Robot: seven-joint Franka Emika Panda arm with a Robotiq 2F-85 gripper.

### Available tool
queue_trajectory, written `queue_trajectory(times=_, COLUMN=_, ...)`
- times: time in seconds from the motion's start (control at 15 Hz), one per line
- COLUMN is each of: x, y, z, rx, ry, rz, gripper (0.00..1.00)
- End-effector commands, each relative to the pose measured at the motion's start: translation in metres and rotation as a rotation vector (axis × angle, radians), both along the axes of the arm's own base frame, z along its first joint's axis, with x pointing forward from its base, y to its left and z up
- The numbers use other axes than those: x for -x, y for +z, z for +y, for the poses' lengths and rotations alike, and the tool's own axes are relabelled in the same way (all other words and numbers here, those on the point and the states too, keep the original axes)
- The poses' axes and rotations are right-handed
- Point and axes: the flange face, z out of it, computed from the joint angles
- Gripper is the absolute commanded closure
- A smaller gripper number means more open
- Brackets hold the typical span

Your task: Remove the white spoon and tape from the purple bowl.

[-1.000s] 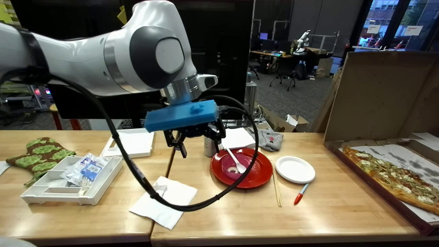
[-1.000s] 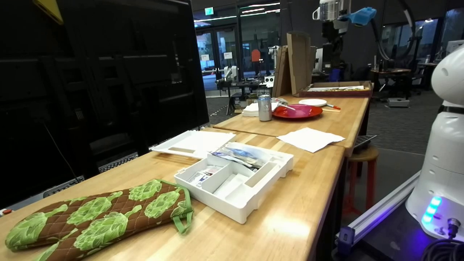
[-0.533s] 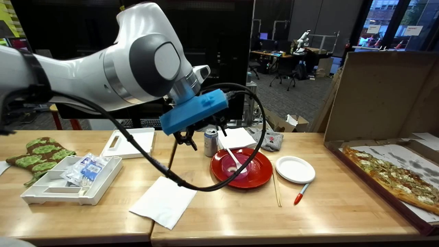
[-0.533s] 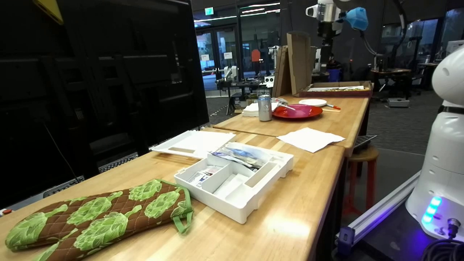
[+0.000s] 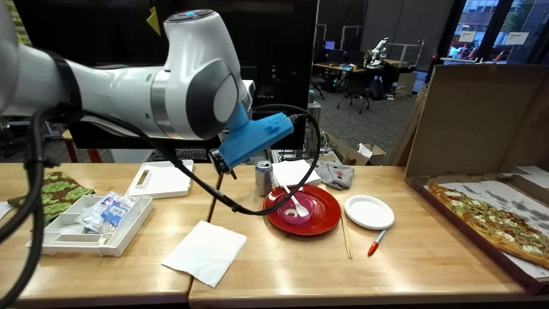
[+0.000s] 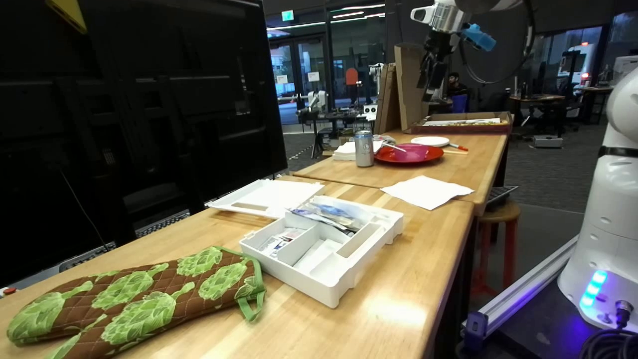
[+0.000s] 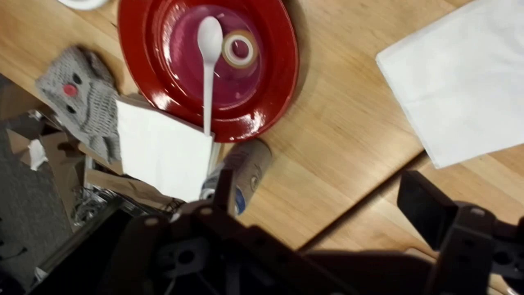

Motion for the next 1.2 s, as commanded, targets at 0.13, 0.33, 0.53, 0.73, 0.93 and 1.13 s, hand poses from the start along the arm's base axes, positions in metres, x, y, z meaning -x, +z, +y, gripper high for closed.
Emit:
queue_trajectory(times=0.13, x=-0.027, y=-0.012, z=-0.004, rx=-0.136, ry=0.126, rz=0.047, gripper=0.0)
queue_trajectory(times=0.33, x=-0.041, y=-0.022, z=-0.014, rx=-0.029, ry=0.002, rz=0.01, gripper=0.0)
queue_trajectory(times=0.53, x=-0.035, y=-0.025, z=-0.015, rx=-0.052, ry=0.019, rz=0.022, gripper=0.0)
queue_trajectory(times=0.73, x=-0.039, y=-0.027, z=-0.014, rx=-0.044, ry=0.012, rz=0.025, gripper=0.0)
queue_trajectory(times=0.93, x=-0.045, y=-0.03, z=-0.008, rx=-0.1, ry=-0.003, rz=0.069, gripper=0.0)
queue_trajectory(times=1.13, x=-0.059, y=-0.033, z=-0.009, rx=-0.158, ry=0.016, rz=0.068, gripper=0.0)
